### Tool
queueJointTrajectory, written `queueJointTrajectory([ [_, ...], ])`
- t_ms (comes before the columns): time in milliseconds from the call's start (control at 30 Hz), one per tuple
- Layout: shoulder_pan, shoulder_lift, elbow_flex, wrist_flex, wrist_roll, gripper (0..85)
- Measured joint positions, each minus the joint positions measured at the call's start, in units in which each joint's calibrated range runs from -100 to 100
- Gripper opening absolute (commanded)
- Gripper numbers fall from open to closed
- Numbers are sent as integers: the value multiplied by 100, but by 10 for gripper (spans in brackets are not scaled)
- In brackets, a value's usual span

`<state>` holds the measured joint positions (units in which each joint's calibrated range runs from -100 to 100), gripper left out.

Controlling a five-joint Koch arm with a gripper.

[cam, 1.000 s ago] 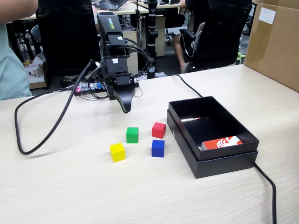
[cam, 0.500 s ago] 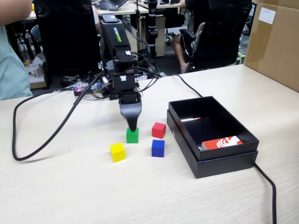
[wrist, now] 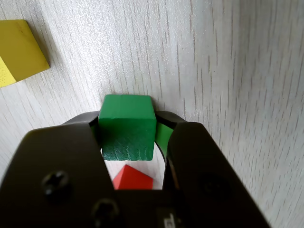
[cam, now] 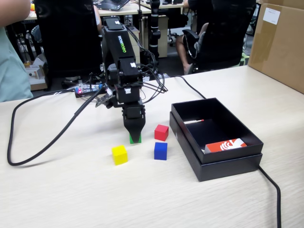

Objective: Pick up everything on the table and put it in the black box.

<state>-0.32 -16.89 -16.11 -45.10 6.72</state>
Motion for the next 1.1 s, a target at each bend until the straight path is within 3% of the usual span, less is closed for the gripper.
queueJointTrajectory([
  [100,0,-65,0,0,20,116],
  [267,166,-1139,-55,-124,73,116],
  [400,635,-2589,-64,-503,156,116],
  [567,1089,-2874,192,-527,269,117],
  [833,1485,-2188,1114,-527,435,117],
  [1100,1651,26,2382,-534,484,118],
])
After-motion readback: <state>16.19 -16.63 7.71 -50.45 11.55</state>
